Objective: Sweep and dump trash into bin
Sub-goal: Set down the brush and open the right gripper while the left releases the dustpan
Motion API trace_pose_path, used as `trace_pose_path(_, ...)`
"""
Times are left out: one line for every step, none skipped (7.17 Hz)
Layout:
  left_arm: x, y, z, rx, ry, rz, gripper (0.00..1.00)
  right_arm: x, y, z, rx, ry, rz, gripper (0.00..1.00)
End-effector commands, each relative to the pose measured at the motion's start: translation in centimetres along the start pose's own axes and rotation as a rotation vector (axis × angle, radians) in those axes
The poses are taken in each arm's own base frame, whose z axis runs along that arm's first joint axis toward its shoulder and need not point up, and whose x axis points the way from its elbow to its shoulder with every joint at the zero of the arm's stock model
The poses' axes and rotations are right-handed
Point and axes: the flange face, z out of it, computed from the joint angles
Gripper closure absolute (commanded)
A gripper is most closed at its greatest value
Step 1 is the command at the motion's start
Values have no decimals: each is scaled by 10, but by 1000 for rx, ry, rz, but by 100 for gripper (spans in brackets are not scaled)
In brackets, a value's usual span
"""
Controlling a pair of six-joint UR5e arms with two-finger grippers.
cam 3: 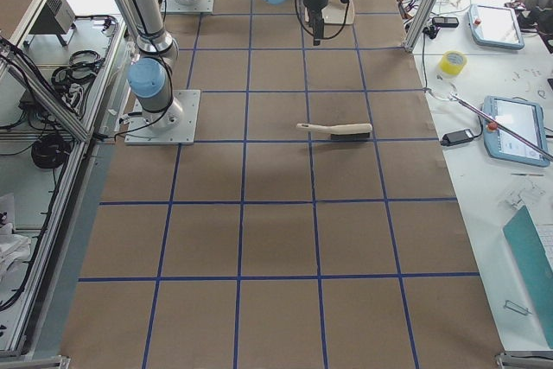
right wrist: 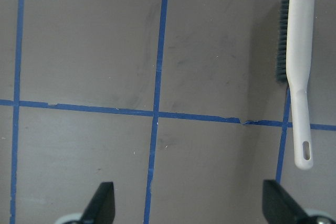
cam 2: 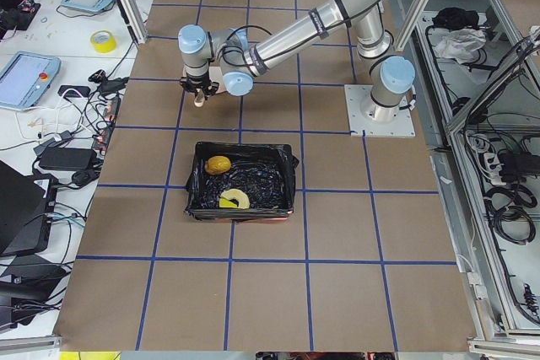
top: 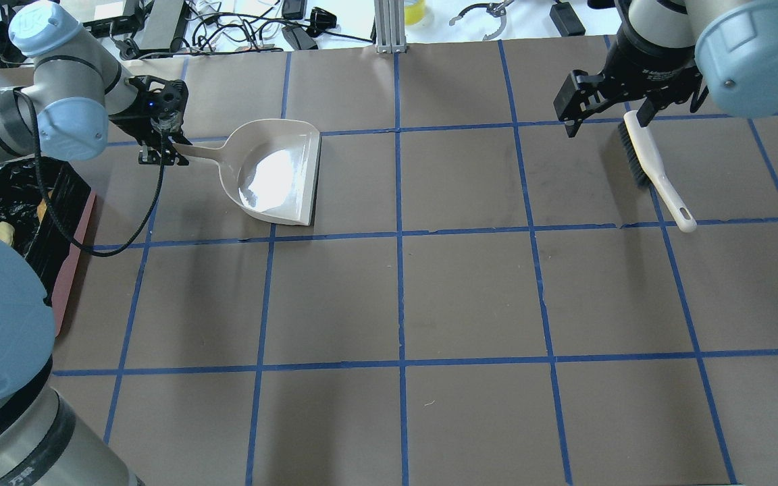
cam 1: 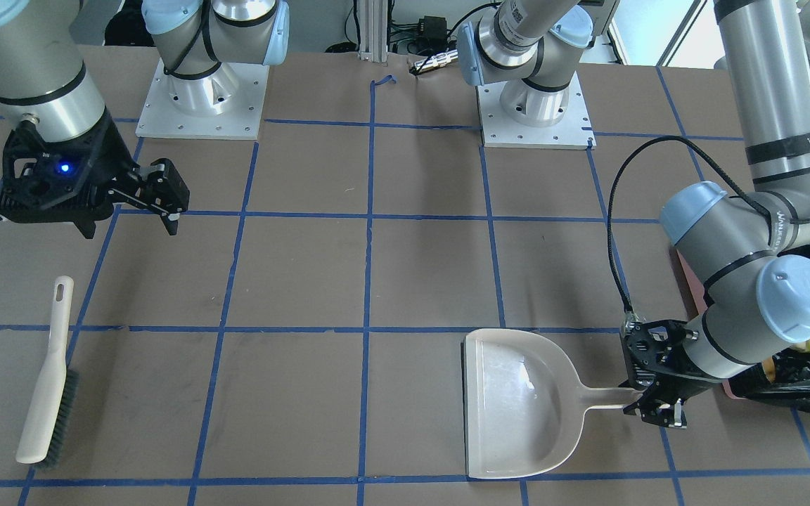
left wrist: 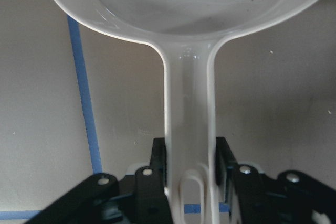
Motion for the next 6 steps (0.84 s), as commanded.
trace_pose_path(1, 0, 1, 1, -1, -2, 100, -8, 15, -18, 7, -18, 2, 0)
trace_pose_path(2, -1, 3, 3, 1, -4, 100, -9, 16, -13, -5, -23, 1, 0)
trace_pose_path(1, -3, 2, 22, -9, -2, 100, -9, 16, -13, -4, -27, 4, 0)
trace_pose_path(3, -3, 6, 27, -2, -5, 100, -10, 15, -18, 13, -30, 9, 0)
trace_pose_path(4, -3, 7, 27, -1, -5, 100, -9, 17, -20, 11, -26, 13, 0)
trace_pose_path(4, -3, 7, 26, -5, -3, 100, -10, 23, -32, 33, -23, 15, 0)
